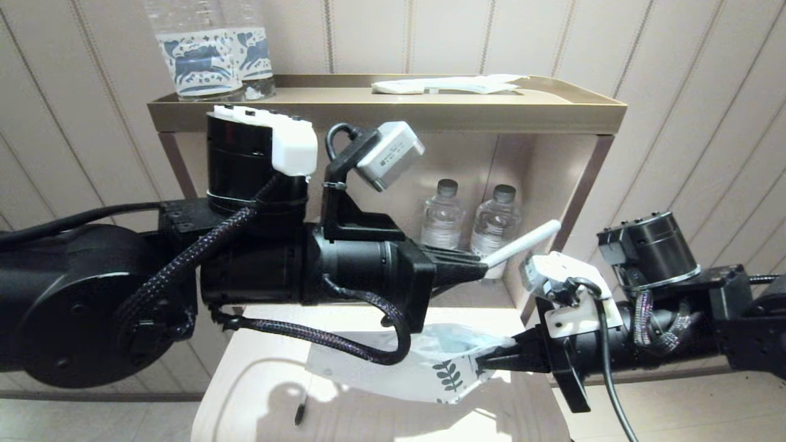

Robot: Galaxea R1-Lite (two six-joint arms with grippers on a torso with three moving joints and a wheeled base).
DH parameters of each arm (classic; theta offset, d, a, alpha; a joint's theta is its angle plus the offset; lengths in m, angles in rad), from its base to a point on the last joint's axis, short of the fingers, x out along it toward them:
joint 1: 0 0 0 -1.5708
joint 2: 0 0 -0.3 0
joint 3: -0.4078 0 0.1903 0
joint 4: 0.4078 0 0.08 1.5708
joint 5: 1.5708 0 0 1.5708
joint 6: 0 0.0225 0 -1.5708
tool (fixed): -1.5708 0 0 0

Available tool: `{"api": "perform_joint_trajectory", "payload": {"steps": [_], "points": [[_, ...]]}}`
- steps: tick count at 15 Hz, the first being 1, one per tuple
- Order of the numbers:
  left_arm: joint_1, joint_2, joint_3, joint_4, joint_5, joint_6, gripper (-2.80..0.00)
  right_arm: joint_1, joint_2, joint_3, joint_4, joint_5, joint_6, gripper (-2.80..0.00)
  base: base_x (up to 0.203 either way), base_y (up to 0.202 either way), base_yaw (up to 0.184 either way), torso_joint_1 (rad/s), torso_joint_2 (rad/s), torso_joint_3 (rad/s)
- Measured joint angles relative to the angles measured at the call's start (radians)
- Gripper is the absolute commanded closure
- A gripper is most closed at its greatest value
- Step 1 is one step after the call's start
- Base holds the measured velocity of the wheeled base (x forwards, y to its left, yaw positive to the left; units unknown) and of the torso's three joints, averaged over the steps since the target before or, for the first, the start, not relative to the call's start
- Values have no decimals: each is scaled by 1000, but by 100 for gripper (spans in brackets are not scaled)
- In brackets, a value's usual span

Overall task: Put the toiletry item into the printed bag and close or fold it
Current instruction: Place the toothbrush in the storage bag

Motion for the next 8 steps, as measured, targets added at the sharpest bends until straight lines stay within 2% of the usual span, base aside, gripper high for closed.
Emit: {"api": "perform_joint_trajectory", "payload": {"steps": [6, 8], "points": [[17, 16, 25, -112, -2, -14, 0, 0, 11, -3, -1, 0, 1, 0, 0, 0, 0, 0, 0, 0], [17, 26, 11, -115, 0, -42, 0, -2, 18, -7, 0, 0, 1, 0, 0, 0, 0, 0, 0, 0]]}}
